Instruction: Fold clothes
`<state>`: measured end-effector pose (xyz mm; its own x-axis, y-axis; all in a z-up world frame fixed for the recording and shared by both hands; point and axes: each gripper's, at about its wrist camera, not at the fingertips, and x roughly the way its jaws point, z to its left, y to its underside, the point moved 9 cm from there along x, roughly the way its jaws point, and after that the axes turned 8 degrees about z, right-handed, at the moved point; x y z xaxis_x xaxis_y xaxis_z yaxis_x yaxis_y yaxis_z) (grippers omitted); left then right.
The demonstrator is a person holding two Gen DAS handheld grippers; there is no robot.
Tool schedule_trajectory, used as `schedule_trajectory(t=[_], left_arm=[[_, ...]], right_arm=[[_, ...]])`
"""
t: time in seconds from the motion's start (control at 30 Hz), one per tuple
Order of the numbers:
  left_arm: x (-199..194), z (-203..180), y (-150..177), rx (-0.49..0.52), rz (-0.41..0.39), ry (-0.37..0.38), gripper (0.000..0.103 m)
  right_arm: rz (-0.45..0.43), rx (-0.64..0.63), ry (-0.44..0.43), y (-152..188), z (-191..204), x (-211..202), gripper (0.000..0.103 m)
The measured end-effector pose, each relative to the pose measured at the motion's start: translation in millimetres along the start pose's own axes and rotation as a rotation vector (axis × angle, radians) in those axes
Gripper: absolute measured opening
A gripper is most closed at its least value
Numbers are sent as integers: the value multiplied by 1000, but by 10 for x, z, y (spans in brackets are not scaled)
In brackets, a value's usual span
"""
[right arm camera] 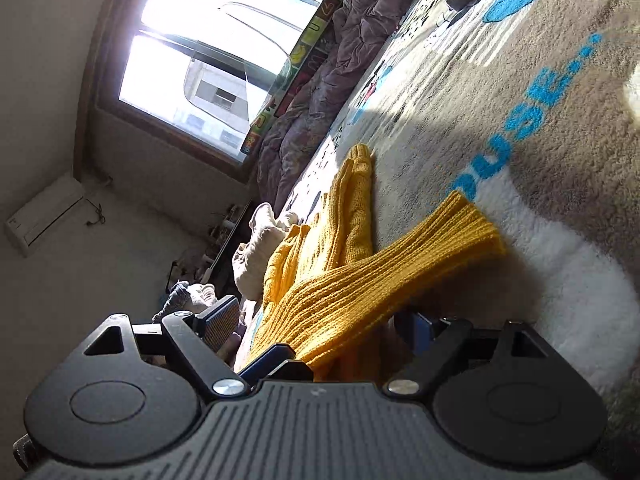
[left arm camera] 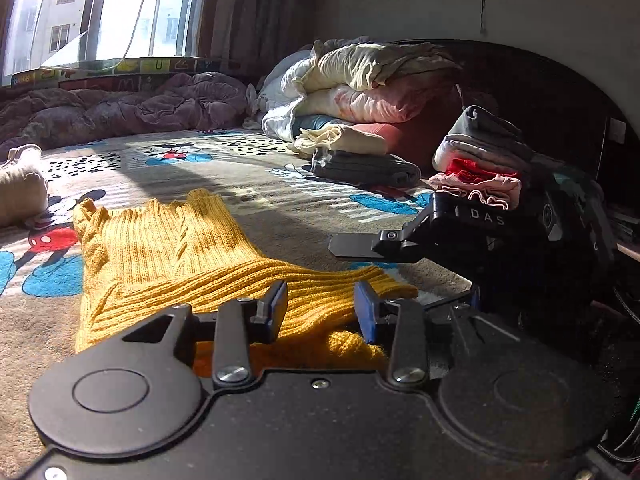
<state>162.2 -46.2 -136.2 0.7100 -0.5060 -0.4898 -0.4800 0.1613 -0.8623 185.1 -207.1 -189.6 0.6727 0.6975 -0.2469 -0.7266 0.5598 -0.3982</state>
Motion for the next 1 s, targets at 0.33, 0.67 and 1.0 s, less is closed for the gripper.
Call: schedule_trajectory(t=[0.33, 0.67, 1.0], left_arm=[[-804, 1534, 187, -427, -56, -229, 36], [-528, 932, 299, -197, 43, -161, 35], [-195, 797, 517, -51, 233, -137, 35]], right_arm=[[-47, -38, 78, -84, -50, 93, 33], [-133, -175, 95, -304, 171, -22, 11], [-128, -271, 84, -324, 326, -199, 11]])
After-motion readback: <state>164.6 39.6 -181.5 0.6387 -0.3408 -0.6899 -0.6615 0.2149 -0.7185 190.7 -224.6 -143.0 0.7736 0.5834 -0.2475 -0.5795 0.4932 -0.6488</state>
